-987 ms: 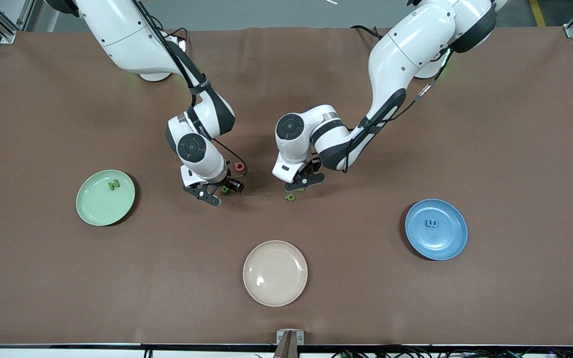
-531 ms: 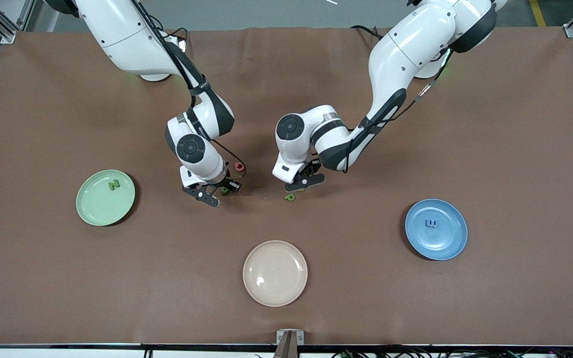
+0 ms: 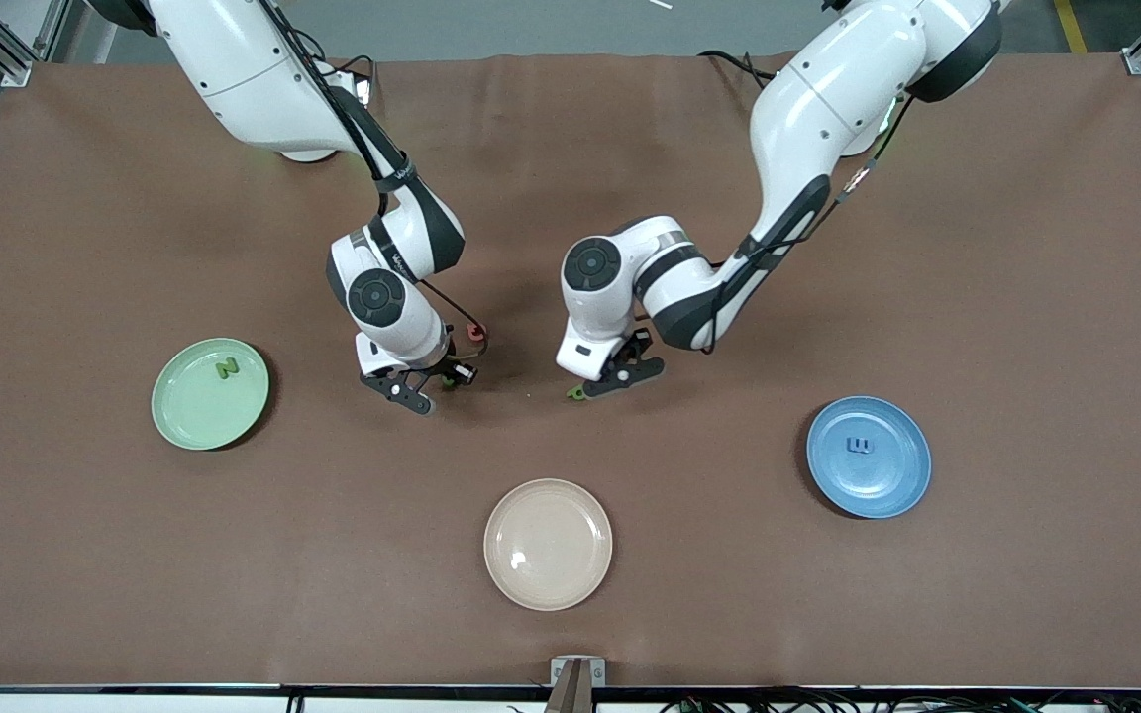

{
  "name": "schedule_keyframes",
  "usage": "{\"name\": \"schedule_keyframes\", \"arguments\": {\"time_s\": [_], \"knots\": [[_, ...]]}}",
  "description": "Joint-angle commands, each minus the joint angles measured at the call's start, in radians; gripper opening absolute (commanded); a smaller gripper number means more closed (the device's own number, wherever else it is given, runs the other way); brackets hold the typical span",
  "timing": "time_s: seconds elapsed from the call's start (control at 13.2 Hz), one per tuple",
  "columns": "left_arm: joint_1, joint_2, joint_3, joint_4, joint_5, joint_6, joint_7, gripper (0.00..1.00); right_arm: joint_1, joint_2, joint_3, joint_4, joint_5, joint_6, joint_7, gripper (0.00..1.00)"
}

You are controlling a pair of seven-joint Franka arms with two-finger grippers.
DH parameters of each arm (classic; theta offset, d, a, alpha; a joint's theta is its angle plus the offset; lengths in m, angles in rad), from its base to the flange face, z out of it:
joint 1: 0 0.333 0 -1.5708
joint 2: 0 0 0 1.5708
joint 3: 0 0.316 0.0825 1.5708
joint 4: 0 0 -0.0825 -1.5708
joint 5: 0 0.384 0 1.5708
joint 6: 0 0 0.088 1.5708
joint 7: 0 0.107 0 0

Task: Sort upper and lower case letters into plates
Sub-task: 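Drop the x on the blue plate while the right gripper drops B on green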

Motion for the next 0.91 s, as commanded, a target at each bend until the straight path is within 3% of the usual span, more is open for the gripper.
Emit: {"name": "schedule_keyframes", "arguments": {"time_s": [0.0,0.15,0.38,0.61,0.83], "knots": [[0.061,-0.117,-0.008,-0.021,0.009,-0.099,0.023,0.01,-0.002,0.007,0.002,-0.002,-0.005,0.021,0.004,0.08],[0.131,-0.163,-0.010,-0.021,-0.001,-0.139,0.102,0.01,-0.005,-0.040,-0.002,-0.004,-0.009,-0.014,-0.002,0.07],[0.255,-0.171,-0.010,-0.019,-0.002,-0.140,0.236,0.01,-0.097,-0.164,-0.007,-0.001,-0.014,-0.221,-0.181,0.06],[0.384,-0.170,-0.008,-0.019,-0.001,-0.140,0.384,0.01,-0.253,-0.253,-0.007,-0.005,-0.014,-0.341,-0.466,0.06],[0.512,-0.160,-0.008,-0.054,-0.001,-0.140,0.530,0.01,-0.446,-0.264,-0.007,-0.030,-0.014,-0.340,-0.845,0.06]]}}
